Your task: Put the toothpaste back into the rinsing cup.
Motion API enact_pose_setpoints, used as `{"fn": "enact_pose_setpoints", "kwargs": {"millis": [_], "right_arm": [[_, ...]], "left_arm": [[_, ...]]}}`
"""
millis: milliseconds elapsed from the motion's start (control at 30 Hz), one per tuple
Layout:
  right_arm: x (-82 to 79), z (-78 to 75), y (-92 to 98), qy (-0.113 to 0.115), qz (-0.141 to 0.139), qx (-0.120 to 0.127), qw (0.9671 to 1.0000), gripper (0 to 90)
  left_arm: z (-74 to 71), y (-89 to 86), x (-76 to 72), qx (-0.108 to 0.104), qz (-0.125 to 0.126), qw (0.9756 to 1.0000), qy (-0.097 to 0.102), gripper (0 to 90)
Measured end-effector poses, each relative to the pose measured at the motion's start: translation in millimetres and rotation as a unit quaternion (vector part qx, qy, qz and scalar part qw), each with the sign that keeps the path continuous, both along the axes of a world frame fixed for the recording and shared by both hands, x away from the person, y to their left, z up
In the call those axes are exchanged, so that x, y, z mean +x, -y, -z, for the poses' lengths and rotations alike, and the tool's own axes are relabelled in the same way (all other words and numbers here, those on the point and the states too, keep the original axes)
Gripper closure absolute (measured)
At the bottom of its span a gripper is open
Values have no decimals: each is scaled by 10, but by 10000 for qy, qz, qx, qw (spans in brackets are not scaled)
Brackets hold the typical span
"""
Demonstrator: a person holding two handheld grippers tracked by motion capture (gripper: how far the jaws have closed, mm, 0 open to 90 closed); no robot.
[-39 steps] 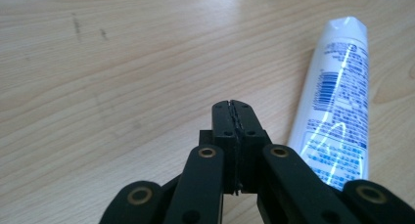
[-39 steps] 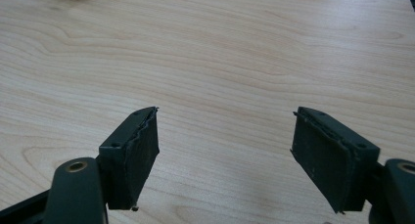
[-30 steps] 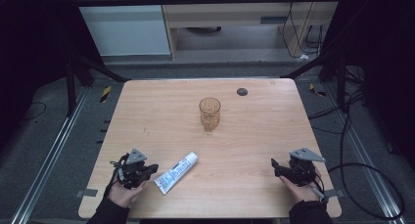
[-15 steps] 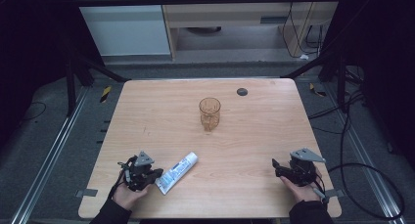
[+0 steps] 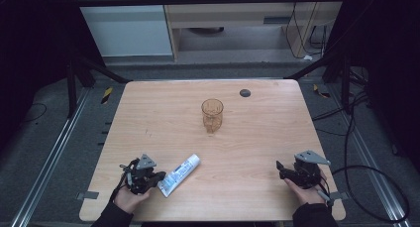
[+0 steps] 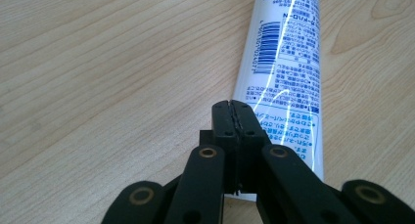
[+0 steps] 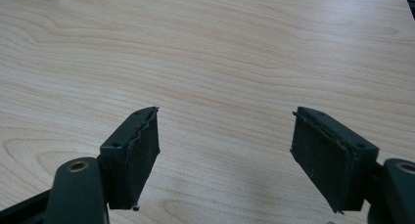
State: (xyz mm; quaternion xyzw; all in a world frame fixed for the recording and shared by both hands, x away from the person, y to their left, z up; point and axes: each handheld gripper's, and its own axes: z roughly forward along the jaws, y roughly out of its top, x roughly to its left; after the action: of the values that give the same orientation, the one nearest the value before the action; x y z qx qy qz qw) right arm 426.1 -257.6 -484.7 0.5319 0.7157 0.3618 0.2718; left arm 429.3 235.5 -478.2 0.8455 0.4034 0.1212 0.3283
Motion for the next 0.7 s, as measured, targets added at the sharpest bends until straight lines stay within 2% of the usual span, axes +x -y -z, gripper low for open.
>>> {"fn": "enact_pose_setpoints", "kwargs": {"millis": [433, 700], "right_arm": [[12, 18, 20, -22, 25, -5, 10000, 259], [7, 15, 39, 7, 42, -25, 10000, 259]], "left_arm": [[27, -14, 42, 60, -40, 10000, 5, 896], [21, 55, -25, 55, 169, 9998, -10, 896]]}}
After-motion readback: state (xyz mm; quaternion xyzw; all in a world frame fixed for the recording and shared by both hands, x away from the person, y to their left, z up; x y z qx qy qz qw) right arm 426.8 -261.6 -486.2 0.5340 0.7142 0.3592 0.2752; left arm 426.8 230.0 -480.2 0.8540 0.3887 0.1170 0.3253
